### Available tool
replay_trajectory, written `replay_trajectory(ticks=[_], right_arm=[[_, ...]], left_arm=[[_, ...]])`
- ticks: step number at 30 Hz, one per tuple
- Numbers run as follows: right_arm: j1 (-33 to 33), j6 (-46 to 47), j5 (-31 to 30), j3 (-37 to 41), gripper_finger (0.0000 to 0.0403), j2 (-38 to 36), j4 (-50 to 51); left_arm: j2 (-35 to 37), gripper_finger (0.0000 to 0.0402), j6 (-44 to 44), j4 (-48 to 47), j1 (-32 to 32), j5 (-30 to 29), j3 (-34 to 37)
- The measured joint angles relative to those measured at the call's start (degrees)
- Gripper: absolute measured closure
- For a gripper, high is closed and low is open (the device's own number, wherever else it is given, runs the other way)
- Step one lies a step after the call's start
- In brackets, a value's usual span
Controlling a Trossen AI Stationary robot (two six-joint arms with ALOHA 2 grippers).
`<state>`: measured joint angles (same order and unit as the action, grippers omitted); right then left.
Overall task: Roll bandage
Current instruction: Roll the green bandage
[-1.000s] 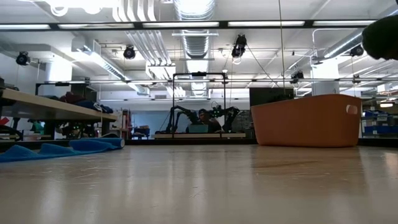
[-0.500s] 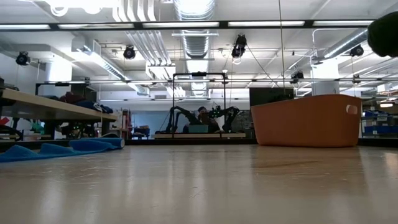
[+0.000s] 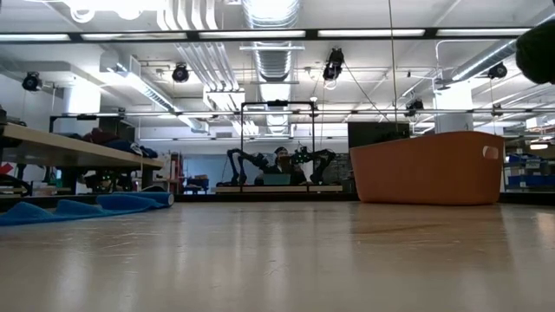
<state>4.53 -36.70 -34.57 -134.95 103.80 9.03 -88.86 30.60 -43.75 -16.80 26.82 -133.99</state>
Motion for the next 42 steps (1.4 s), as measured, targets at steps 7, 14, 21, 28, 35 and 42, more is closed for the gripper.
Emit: replay_trajectory(ticks=[7,14,21,28,35,42], right_arm=[[-0.18,-5.10,-2.51,-0.03,0.0385,-1.37,-3.12],[1.54,-6.87,-0.20,-0.03,0.0385,-2.45,-7.53],[5.58,-6.89,9.05,-0.12,0.0385,-3.54,-11.35],[6.07,-6.87,7.17,0.14,0.0385,-2.53,-7.17],[6.13,-9.45,-1.14,0.14,0.0385,-1.91,-7.59],[6.59,-10.05,-1.22,0.12,0.0385,-1.92,-9.32]], left_arm=[[0.75,0.0395,1.88,1.73,0.60,4.04,-0.02],[1.19,0.0395,2.10,2.07,0.63,3.09,-0.19],[1.29,0.0395,2.40,1.22,-0.13,-0.76,-0.17],[1.26,0.0395,4.08,6.39,-0.13,-2.28,-0.15],[1.53,0.0395,6.56,12.54,0.44,2.67,-0.13],[1.53,0.0395,5.90,11.17,0.68,2.84,-0.13]])
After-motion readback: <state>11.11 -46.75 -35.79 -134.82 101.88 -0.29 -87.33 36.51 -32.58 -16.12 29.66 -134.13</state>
